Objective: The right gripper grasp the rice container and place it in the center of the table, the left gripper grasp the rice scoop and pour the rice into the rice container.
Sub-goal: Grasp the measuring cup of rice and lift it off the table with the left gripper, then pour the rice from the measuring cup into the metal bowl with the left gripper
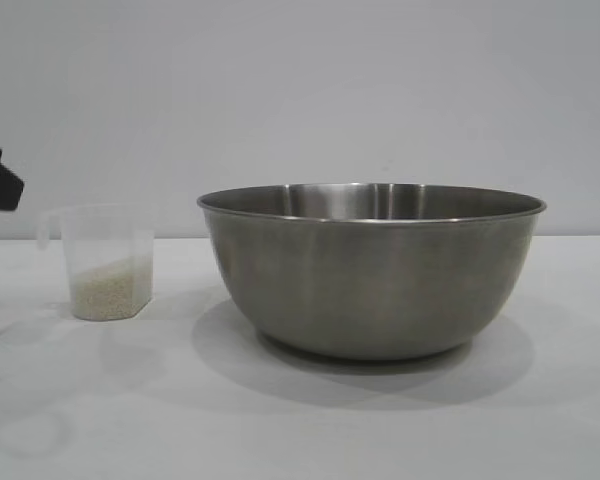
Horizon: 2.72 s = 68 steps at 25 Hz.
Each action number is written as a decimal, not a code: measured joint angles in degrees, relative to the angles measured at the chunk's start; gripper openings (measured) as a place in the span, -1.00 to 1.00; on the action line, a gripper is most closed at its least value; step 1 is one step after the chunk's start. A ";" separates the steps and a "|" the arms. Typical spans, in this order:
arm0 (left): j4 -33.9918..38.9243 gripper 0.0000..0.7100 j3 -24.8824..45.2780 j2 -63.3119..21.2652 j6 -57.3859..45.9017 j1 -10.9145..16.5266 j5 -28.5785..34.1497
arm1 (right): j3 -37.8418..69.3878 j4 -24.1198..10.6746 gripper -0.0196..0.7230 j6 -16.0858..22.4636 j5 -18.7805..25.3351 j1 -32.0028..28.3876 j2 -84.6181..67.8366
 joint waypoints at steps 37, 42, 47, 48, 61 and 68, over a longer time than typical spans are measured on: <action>-1.13 -0.36 -11.90 7.63 -0.67 0.00 -0.13 | 0.00 0.00 -0.17 0.00 0.00 0.00 0.00; -1.13 -0.77 -11.90 7.63 -0.67 0.00 -0.13 | 0.00 0.00 -0.17 0.00 0.00 0.00 0.00; -1.02 -1.00 -13.85 7.67 -0.67 0.00 -0.13 | 0.00 0.00 -0.17 0.00 0.00 0.00 0.00; -1.02 -1.00 -14.36 7.67 -0.67 0.00 -0.13 | 0.00 0.00 -0.17 0.00 0.00 0.00 0.00; 12.41 -1.00 -21.36 -2.84 8.96 0.00 0.32 | 0.00 0.00 -0.17 0.00 0.00 0.00 0.00; 31.17 -1.00 -28.72 -4.22 24.74 -0.24 0.32 | 0.00 0.00 -0.17 0.00 0.00 0.00 0.00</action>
